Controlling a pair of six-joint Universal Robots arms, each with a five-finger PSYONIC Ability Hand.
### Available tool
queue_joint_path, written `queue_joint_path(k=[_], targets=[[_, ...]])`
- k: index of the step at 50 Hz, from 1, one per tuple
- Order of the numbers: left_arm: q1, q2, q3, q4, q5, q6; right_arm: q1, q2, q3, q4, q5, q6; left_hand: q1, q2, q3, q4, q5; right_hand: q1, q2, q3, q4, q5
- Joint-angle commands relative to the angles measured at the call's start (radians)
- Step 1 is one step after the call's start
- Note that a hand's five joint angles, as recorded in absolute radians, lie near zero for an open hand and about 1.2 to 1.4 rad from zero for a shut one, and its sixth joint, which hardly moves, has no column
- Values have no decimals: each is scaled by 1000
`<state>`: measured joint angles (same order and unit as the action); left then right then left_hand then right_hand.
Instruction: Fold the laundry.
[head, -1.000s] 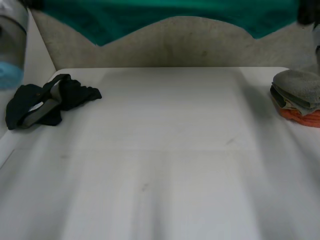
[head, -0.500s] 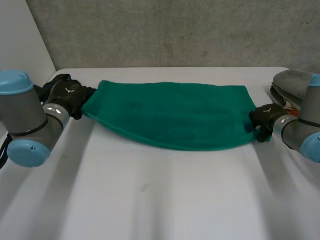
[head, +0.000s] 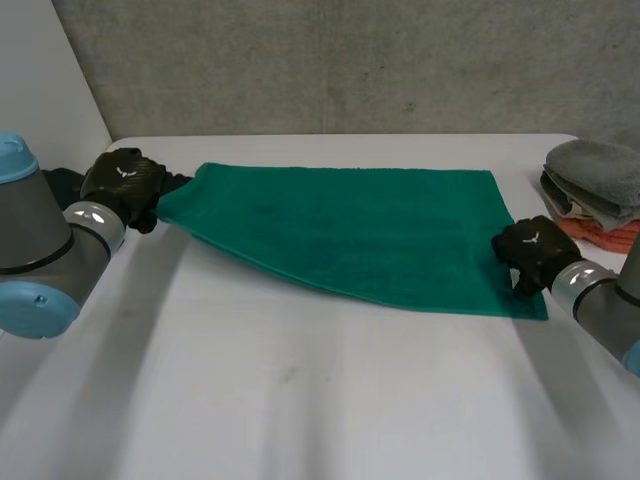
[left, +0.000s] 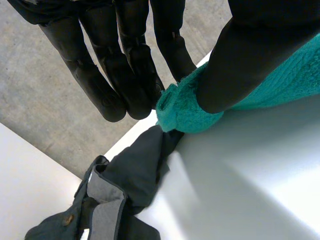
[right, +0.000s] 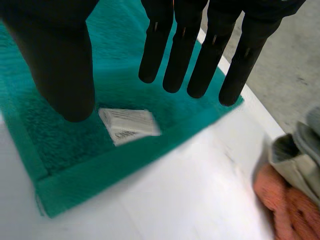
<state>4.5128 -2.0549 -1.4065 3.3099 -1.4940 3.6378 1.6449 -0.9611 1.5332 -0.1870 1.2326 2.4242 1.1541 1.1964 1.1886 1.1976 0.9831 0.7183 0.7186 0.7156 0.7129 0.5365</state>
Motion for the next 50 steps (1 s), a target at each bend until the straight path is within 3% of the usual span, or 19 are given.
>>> queue_joint_path(k=[1, 2, 8, 9, 10, 11, 20, 50], targets=[[3, 9, -2, -27, 0, -11, -5, 15, 15, -6, -45, 9, 242, 200, 208, 199, 239, 571, 570, 573, 576, 578], [3, 12, -6, -36, 0, -13, -7, 13, 12, -3, -50, 15, 242, 200, 208, 199, 239, 677, 677, 680, 682, 684], [8, 30, -25, -62, 6, -13, -10, 2, 7, 27, -67, 21, 242, 200, 208, 199, 239, 678, 678, 681, 683, 685], [8, 32, -29, -65, 8, -13, -11, -2, 7, 38, -64, 21, 242, 200, 208, 199, 239, 625, 625, 628, 631, 633], [8, 38, -35, -67, 11, -13, -14, -14, 7, 66, -62, 29, 242, 200, 208, 199, 239, 288, 287, 290, 293, 295], [8, 41, -38, -67, 12, -13, -17, -24, 7, 84, -62, 33, 242, 200, 208, 199, 239, 206, 205, 208, 211, 213], [11, 53, -35, -67, 15, -13, -46, -84, -2, 245, -64, 220, 242, 200, 208, 199, 239, -68, -68, -65, -63, -61], [11, 38, 12, -76, 15, -13, 3, 53, -39, 0, -8, 161, 242, 200, 208, 199, 239, 46, 46, 49, 52, 54]])
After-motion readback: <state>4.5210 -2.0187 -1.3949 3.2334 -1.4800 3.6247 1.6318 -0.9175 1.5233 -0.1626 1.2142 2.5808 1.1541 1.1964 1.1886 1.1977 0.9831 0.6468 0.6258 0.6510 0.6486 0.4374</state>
